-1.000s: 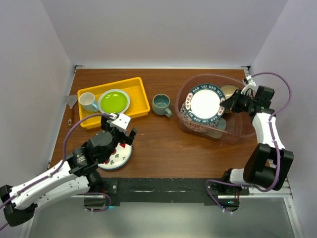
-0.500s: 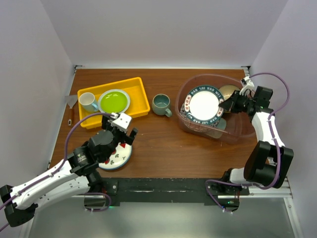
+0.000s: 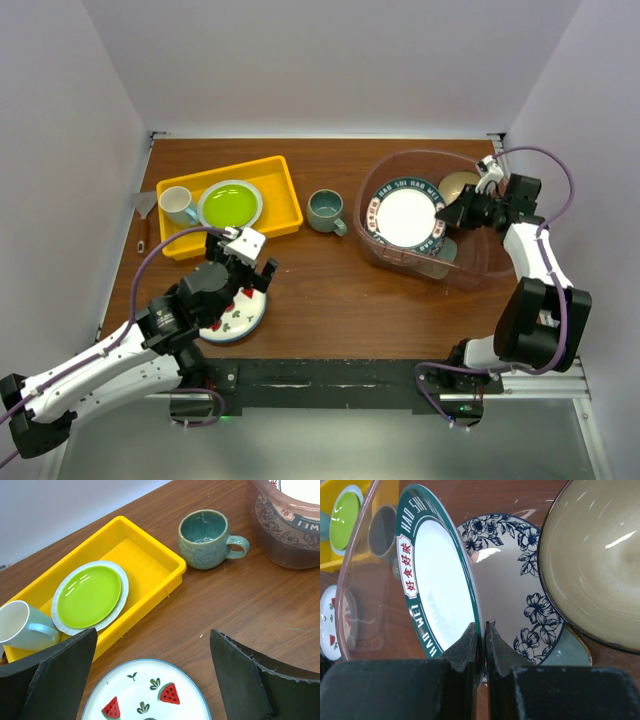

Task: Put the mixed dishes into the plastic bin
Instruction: Place the plate in the plastic bin.

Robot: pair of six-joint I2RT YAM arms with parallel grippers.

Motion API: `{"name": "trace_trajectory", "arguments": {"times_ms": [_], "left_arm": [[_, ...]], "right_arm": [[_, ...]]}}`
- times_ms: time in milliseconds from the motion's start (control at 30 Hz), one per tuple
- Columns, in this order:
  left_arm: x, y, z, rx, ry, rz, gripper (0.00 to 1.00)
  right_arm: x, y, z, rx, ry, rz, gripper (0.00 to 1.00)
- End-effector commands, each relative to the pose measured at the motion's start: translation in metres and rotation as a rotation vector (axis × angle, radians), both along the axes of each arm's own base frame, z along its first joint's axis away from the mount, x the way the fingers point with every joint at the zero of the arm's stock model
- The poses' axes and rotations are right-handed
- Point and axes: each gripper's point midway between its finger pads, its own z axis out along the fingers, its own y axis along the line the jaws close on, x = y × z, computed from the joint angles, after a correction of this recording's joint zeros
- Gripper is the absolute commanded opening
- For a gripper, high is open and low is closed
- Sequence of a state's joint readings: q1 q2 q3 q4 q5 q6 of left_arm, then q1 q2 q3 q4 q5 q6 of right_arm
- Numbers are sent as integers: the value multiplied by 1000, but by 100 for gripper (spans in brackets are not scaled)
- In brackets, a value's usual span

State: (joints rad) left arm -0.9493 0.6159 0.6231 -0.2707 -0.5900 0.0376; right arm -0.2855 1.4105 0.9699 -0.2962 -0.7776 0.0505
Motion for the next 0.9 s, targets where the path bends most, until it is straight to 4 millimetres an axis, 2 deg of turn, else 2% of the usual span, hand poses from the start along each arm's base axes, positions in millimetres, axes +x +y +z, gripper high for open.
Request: {"name": "trace_trajectory", "arguments": {"times_ms": [0,400,867], "left_arm": [[3,-2,5,-31,-19,3,100],[4,-1,5,-31,-19,9,100],[4,0,6,-37,-22,12,100]], "right_arm": [[5,8,9,-7,-40,47,1],[8,10,-12,-55,32,42,6],[11,4,-23,-151,50,41,43]]}}
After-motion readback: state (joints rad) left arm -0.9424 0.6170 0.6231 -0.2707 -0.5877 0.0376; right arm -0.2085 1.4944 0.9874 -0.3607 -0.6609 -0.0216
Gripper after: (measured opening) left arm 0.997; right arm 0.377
